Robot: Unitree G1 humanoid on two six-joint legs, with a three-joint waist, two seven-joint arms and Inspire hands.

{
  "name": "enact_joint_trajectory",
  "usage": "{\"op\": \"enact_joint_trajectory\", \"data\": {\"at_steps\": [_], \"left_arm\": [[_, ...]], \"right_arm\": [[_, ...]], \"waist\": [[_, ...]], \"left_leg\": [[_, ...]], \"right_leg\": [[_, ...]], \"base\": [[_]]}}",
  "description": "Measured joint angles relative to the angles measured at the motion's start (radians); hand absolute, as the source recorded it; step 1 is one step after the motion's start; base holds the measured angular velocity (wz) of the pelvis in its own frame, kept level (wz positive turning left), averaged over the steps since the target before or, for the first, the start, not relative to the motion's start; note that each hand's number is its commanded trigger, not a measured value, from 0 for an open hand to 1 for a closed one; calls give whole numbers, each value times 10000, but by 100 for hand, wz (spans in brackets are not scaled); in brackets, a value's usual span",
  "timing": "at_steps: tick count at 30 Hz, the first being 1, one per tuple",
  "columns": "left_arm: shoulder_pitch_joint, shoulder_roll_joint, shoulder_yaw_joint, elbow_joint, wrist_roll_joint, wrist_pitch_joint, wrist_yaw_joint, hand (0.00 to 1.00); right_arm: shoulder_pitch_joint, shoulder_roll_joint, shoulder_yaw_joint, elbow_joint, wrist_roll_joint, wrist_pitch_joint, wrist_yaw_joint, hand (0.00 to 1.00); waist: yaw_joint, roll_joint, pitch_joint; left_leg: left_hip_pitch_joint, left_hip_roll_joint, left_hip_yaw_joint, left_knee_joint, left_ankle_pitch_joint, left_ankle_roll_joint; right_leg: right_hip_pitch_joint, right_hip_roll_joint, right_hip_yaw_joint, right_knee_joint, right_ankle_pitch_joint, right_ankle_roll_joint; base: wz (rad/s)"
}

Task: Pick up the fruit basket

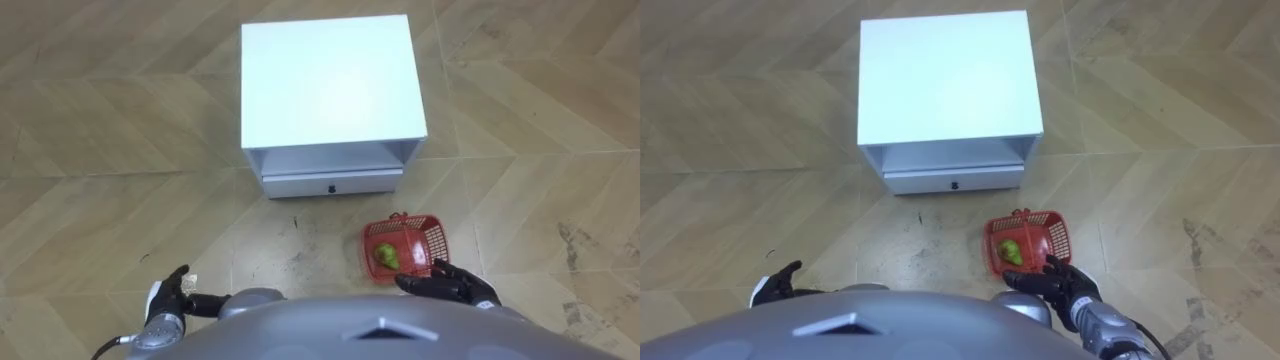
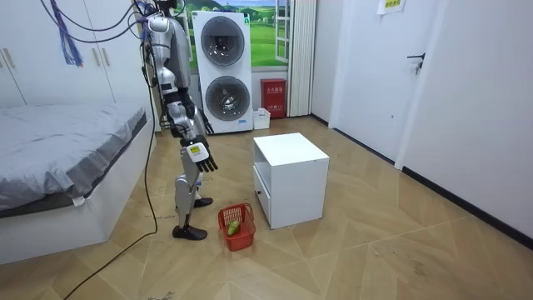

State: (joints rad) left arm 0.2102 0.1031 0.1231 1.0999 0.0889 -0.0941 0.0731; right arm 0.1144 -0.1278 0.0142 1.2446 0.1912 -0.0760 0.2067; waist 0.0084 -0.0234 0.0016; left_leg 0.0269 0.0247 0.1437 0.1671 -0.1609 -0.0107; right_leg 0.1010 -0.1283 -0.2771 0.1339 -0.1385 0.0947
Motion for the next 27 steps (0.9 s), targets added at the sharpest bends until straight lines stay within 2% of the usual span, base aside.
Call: {"op": "enact_joint_trajectory", "data": {"at_steps": [27], "left_arm": [[56,6,39,19,-1,1,-170,0]], "right_arm": [[1,1,-73,-3,-10,16,-118,0]], "waist": [[3,67,2]], "left_leg": [[14,1,-5,-1,0,0]], "right_leg": [[-19,-1,-4,-1,0,0]], "base": [[0]]}}
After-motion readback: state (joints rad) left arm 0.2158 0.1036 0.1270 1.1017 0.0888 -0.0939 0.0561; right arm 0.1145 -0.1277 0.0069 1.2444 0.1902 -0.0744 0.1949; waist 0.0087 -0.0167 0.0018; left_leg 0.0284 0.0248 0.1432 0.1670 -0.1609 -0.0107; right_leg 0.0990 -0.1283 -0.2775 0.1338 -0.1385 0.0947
